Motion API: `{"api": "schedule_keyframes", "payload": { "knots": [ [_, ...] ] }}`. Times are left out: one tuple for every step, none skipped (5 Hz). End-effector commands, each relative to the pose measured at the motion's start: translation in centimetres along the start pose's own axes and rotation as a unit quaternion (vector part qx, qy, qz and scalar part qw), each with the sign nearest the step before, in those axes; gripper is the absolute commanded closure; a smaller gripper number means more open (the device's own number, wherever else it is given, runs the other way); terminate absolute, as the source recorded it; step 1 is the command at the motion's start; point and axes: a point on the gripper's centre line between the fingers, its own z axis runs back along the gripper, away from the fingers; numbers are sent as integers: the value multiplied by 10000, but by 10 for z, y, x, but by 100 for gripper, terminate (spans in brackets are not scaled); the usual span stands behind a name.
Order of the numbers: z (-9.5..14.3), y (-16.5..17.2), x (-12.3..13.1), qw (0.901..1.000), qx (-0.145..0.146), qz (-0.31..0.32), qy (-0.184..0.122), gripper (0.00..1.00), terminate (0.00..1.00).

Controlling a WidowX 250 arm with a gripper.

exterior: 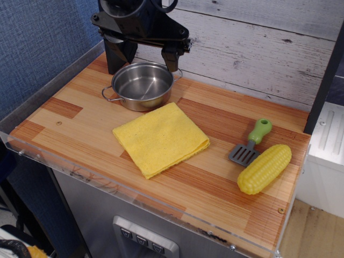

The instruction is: Place the yellow towel on the front left corner of the table

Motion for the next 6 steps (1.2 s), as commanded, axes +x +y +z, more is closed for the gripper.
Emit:
{"api": "schedule_keyframes", "payload": {
  "knots": [
    [0, 0, 0, 10000, 0, 0, 0, 0, 0],
    [-16, 9, -10, 9993, 139, 38, 333, 0, 0],
    [-29, 16, -16, 9985, 256, -9, 492, 0, 0],
    [-45, 17, -22, 9972, 259, -38, 693, 0, 0],
    [-65, 17, -33, 9955, 252, -137, 908, 0, 0],
    [-82, 10, -43, 9939, 170, -239, 1068, 0, 0]
  ]
}}
